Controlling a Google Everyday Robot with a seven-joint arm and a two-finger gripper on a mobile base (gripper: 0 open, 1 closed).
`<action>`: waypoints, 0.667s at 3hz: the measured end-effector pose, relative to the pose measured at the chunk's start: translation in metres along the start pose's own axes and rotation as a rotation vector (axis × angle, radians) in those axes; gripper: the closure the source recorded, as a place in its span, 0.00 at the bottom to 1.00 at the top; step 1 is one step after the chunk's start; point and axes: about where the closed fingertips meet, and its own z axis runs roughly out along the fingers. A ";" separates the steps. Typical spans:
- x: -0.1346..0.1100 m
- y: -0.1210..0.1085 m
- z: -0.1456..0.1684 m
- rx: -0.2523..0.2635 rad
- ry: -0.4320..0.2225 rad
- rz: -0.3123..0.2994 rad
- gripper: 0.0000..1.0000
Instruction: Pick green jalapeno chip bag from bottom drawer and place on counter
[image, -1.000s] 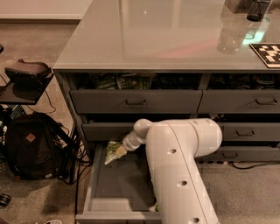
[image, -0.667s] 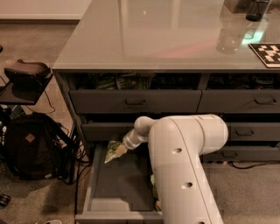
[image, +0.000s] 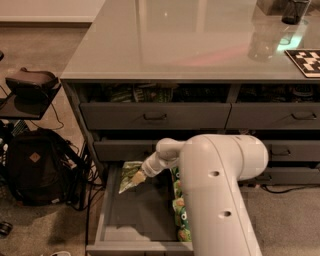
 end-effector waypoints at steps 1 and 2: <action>0.019 0.038 -0.002 -0.064 -0.040 0.023 1.00; 0.029 0.091 -0.010 -0.088 -0.068 0.067 1.00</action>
Offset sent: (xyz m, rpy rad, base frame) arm -0.1891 0.0238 0.0233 0.1231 0.1389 -0.0622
